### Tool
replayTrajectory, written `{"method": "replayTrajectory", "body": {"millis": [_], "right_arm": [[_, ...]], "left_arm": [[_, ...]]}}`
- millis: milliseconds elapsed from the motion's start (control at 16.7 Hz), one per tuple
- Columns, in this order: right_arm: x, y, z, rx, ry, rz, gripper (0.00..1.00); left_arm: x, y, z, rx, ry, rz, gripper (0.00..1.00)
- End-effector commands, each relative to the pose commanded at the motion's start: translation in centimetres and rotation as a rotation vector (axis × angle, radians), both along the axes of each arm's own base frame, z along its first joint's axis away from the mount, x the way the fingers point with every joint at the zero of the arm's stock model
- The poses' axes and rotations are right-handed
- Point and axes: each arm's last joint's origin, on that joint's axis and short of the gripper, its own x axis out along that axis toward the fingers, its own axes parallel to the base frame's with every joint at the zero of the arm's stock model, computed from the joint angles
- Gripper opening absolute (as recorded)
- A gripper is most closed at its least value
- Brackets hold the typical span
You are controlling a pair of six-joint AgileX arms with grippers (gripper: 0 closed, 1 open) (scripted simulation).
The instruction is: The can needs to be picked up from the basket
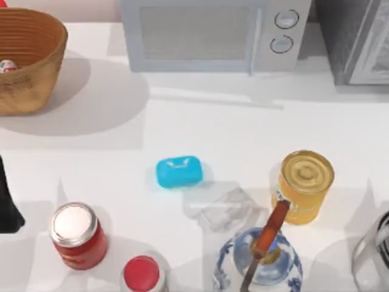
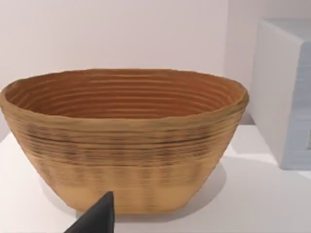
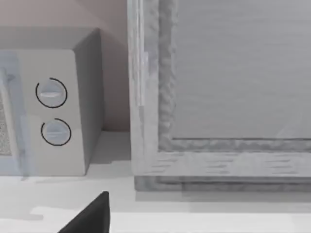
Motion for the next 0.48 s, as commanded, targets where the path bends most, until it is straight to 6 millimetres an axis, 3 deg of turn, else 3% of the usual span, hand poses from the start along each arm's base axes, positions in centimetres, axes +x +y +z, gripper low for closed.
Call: {"method": "replayTrajectory", "body": {"millis": [240,480], "right_arm": [[0.0,0.0,0.0,0.0,0.0,0.0,1.0],[0.0,0.0,0.0,0.0,0.0,0.0,1.0]], "left_arm": [[0.0,0.0,0.5,0.0,0.017,0.004,1.0],[0.6,0.2,3.9,-0.002,0.112,0.012,1.0]]}}
